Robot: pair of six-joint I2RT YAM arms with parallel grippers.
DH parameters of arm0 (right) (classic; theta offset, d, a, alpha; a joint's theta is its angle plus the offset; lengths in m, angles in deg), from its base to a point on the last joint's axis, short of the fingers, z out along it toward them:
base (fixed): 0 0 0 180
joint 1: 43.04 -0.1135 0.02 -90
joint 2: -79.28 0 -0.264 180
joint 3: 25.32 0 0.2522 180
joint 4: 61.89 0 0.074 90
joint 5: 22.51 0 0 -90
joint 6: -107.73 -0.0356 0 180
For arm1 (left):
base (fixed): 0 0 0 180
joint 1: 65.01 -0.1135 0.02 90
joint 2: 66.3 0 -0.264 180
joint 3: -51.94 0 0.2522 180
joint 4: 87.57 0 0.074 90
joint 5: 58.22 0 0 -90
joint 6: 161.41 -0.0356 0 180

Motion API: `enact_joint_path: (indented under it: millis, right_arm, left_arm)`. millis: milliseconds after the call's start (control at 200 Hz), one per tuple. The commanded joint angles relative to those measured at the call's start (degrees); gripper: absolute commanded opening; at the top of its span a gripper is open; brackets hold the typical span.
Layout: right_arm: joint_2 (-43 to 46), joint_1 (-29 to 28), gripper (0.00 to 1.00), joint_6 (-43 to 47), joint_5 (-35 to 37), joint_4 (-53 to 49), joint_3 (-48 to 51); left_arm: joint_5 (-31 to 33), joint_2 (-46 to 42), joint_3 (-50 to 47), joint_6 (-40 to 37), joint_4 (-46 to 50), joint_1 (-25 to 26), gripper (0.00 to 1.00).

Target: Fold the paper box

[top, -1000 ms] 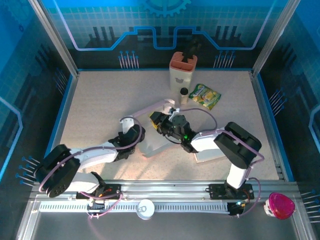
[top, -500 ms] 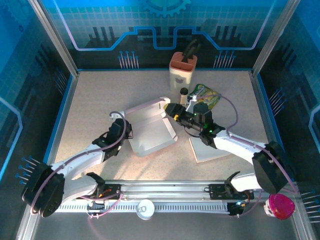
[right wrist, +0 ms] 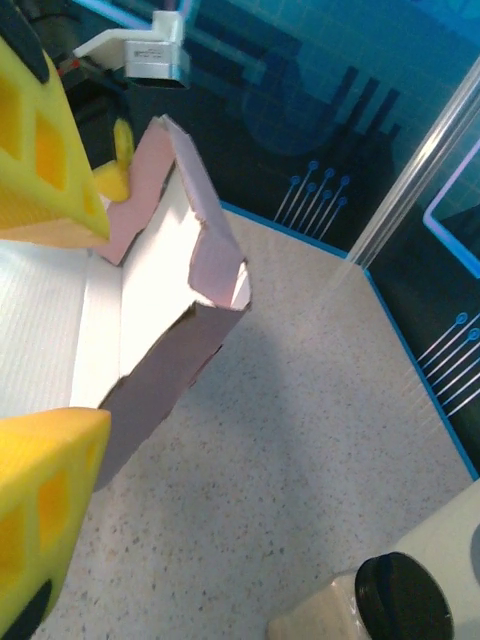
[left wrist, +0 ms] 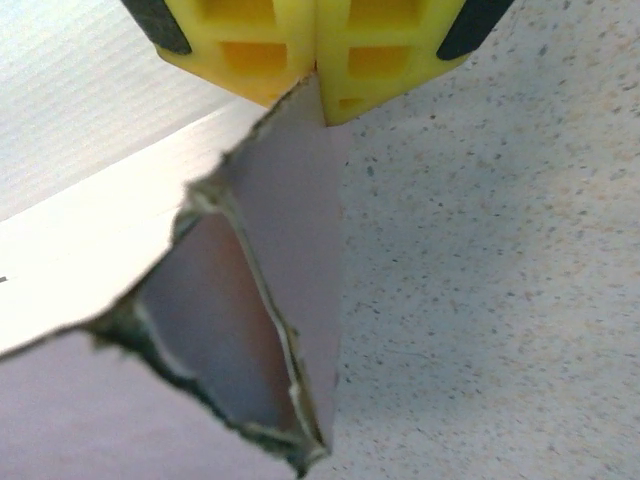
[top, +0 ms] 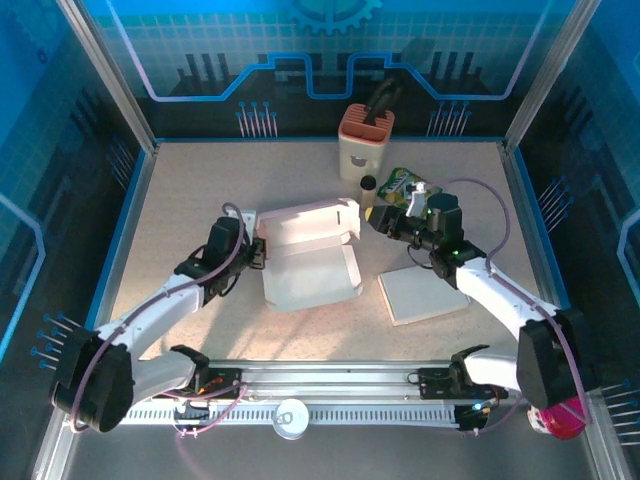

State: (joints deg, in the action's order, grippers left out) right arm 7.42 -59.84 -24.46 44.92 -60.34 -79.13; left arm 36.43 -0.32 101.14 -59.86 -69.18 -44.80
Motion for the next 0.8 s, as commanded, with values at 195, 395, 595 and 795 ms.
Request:
enact_joint_path:
  millis: [195, 395, 595, 795]
  right_arm:
    - [-1.28, 3.93, 0.36, 10.46, -8.09, -0.30, 3.02]
    - [-1.54, 5.96, 0.34, 12.71, -13.81, 1.58, 2.19]
    - [-1.02, 6.14, 0.40, 15.34, -16.30, 1.36, 1.05]
    - [-0.38, 6.67, 0.45, 15.51, -16.05, 2.31, 1.77]
  left_arm:
    - [-17.31, 3.81, 2.38, 0.44, -2.41, -4.26, 0.00]
    - [-25.66, 5.22, 4.78, 2.46, -2.12, -6.75, 0.00]
    - [-28.84, 6.41, 6.24, 3.04, -1.27, -7.11, 0.00]
    - [-28.96, 7.17, 6.92, 2.86, -0.15, -7.13, 0.00]
